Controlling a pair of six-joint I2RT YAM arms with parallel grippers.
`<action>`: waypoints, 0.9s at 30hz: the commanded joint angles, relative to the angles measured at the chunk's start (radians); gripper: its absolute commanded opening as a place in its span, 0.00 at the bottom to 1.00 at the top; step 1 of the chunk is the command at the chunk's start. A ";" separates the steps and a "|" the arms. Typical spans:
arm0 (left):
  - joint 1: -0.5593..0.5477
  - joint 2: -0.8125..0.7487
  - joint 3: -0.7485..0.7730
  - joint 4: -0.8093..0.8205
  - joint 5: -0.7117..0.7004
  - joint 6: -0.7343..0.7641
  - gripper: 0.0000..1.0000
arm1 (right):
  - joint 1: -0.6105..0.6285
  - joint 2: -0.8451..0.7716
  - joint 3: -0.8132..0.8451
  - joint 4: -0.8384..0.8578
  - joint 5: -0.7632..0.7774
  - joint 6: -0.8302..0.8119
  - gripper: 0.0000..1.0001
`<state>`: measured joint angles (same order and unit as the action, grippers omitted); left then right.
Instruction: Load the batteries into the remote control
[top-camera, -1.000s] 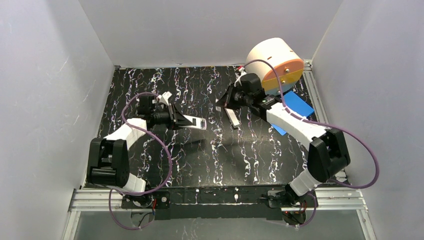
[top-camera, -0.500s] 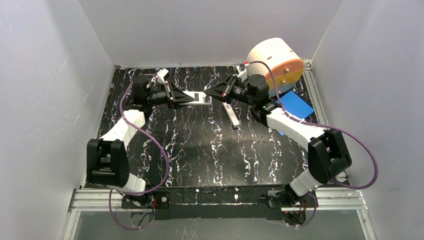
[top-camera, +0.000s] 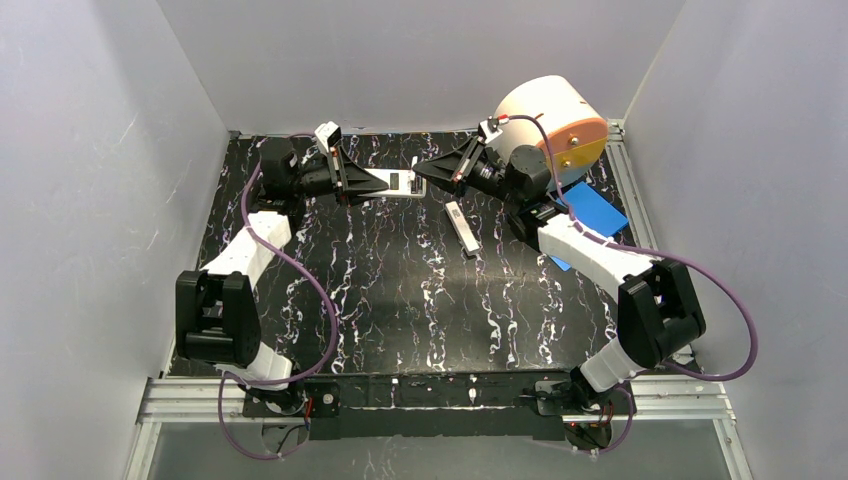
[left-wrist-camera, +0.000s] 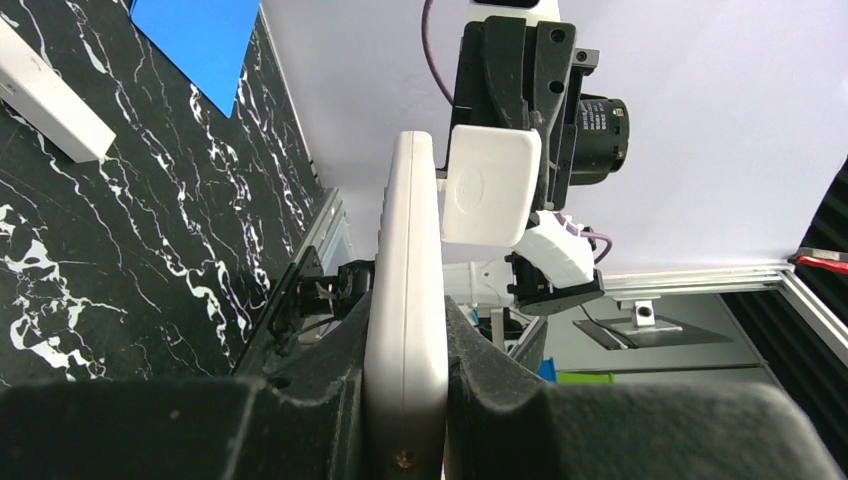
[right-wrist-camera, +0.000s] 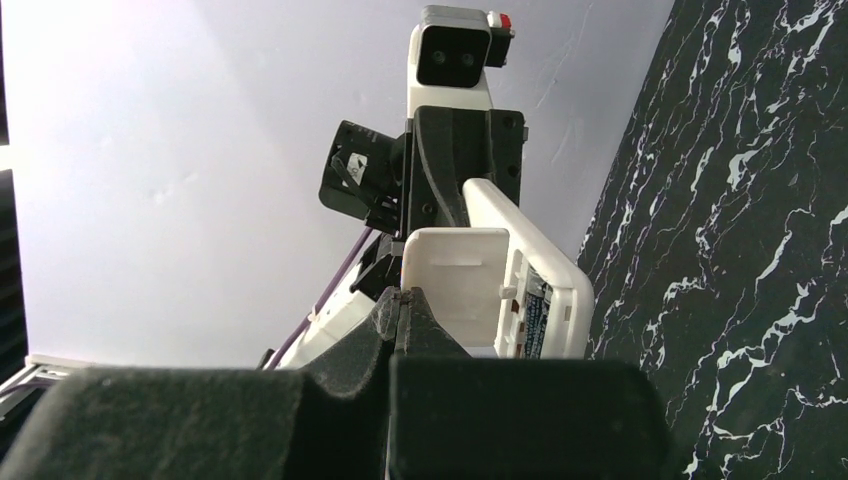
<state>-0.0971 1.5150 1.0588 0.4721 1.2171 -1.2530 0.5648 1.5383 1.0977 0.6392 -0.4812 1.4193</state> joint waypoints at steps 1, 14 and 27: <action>0.005 0.001 0.031 0.053 0.044 -0.032 0.00 | -0.006 -0.042 0.002 0.062 -0.035 0.022 0.01; 0.004 0.000 0.020 0.061 0.045 -0.030 0.00 | -0.005 -0.037 0.021 0.028 -0.080 0.027 0.01; -0.015 -0.001 0.020 0.081 0.060 -0.039 0.00 | -0.005 -0.008 0.016 0.053 -0.091 0.041 0.01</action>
<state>-0.1028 1.5196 1.0588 0.5117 1.2385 -1.2850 0.5629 1.5307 1.0977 0.6319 -0.5568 1.4548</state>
